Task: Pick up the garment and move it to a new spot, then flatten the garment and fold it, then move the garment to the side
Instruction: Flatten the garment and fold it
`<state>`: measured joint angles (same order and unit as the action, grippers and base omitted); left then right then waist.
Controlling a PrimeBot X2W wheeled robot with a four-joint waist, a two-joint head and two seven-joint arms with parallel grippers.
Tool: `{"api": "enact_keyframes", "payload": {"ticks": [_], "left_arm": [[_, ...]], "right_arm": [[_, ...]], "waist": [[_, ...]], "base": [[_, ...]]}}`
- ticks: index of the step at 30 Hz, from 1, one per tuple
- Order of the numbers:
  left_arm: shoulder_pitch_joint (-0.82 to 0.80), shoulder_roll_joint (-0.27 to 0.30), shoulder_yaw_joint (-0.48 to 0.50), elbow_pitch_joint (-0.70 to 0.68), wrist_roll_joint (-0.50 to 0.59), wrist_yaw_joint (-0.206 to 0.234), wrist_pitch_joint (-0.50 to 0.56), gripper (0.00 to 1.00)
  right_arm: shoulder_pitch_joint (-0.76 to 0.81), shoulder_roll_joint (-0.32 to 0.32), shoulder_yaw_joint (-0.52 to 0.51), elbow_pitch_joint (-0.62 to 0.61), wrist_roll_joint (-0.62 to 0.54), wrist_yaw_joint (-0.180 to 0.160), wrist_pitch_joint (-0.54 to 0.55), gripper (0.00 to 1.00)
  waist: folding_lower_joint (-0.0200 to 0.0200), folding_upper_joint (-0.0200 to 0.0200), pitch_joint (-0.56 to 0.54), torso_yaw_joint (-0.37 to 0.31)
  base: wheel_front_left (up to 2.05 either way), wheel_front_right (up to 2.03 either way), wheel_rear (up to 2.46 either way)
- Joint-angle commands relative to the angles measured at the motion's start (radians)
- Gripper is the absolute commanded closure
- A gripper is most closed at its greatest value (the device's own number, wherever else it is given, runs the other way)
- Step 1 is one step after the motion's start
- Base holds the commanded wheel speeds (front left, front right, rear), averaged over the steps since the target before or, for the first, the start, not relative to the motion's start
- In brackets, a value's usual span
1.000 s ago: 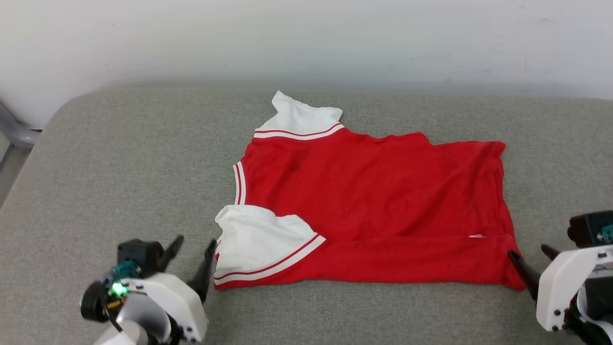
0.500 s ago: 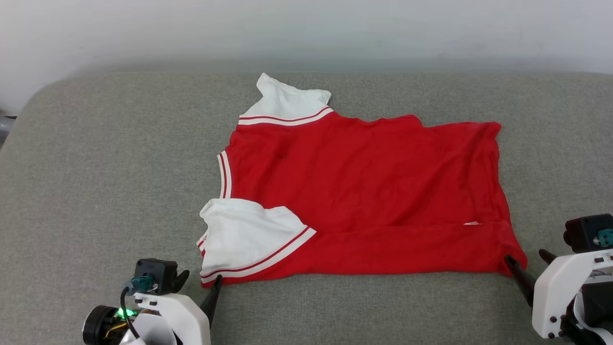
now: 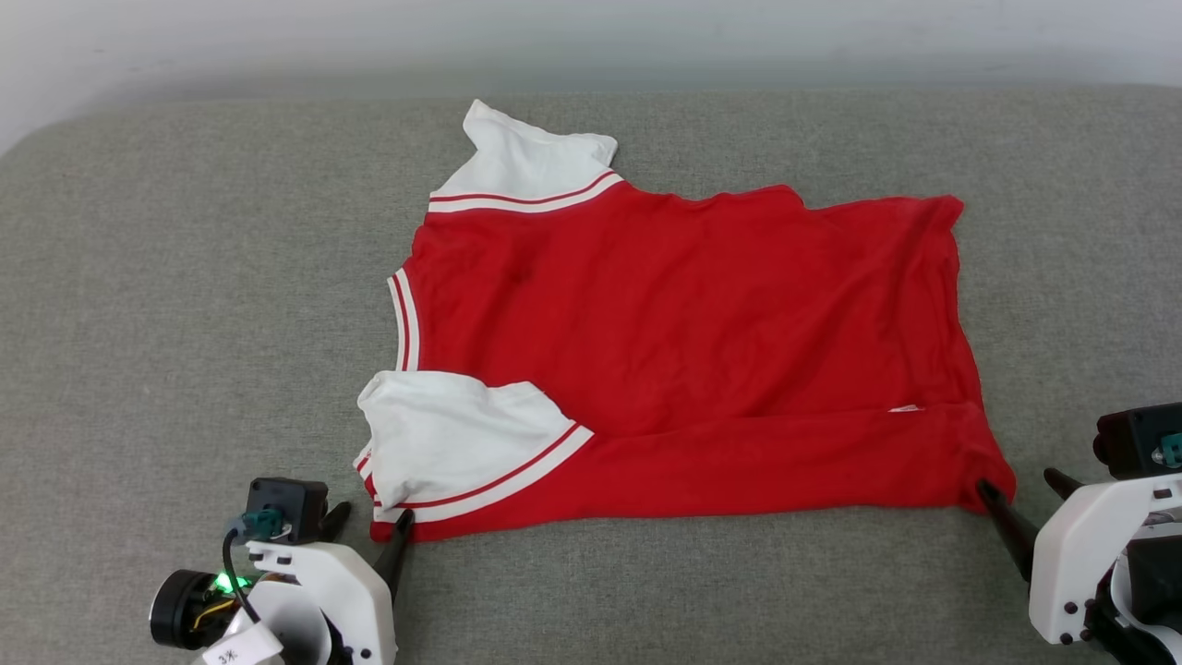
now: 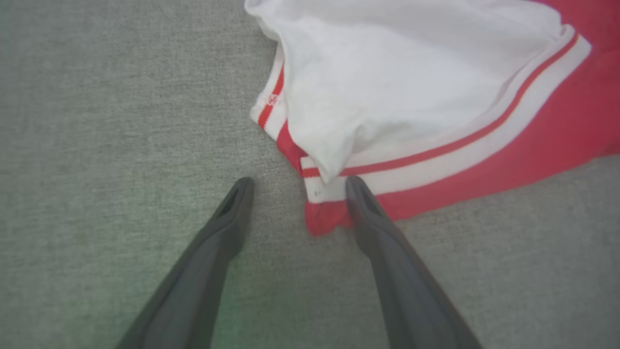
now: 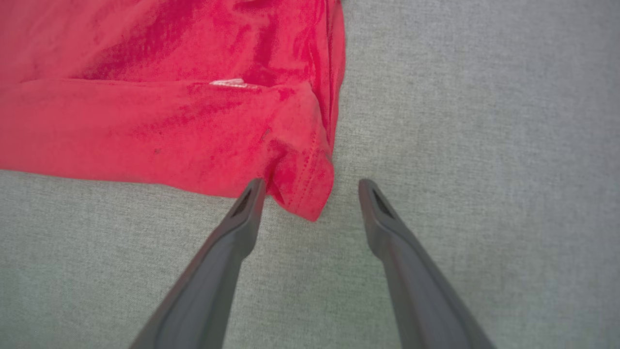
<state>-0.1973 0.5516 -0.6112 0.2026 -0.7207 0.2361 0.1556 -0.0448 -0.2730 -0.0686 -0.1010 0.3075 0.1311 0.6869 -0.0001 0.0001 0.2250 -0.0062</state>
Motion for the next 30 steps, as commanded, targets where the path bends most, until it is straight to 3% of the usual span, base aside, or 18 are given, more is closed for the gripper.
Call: {"api": "enact_keyframes", "payload": {"ticks": [1, 2, 11, 14, 30], "left_arm": [[0.018, -0.007, -0.021, 0.032, -0.007, -0.005, 0.03, 0.55], [0.022, -0.009, -0.03, 0.039, -0.011, -0.014, 0.041, 1.0], [0.024, -0.027, -0.03, -0.01, -0.033, -0.054, -0.001, 1.0], [0.023, -0.016, -0.019, -0.045, -0.023, -0.047, -0.023, 1.0], [0.021, 0.016, -0.036, -0.182, 0.016, -0.036, -0.04, 1.0]], "right_arm": [[-0.01, 0.003, -0.002, -0.005, -0.006, -0.001, -0.002, 0.0], [-0.009, -0.001, -0.001, -0.004, -0.01, -0.001, -0.001, 0.0], [0.002, -0.043, 0.006, 0.048, -0.078, -0.001, 0.001, 0.0], [-0.004, -0.052, 0.006, 0.099, -0.106, -0.001, -0.007, 0.0], [-0.085, 0.002, 0.006, 0.323, -0.1, -0.001, -0.054, 0.0]], "waist": [[0.0001, -0.0001, 0.0, 0.001], [0.0001, -0.0001, -0.001, 0.003], [0.0001, -0.0001, -0.045, 0.044], [0.0001, -0.0001, -0.057, 0.061], [0.0001, -0.0001, -0.032, 0.111]], "base": [[0.0, 0.0, 0.0], [0.0, 0.0, 0.0], [0.0, 0.0, 0.0], [0.0, 0.0, 0.0], [0.0, 0.0, 0.0]]}}
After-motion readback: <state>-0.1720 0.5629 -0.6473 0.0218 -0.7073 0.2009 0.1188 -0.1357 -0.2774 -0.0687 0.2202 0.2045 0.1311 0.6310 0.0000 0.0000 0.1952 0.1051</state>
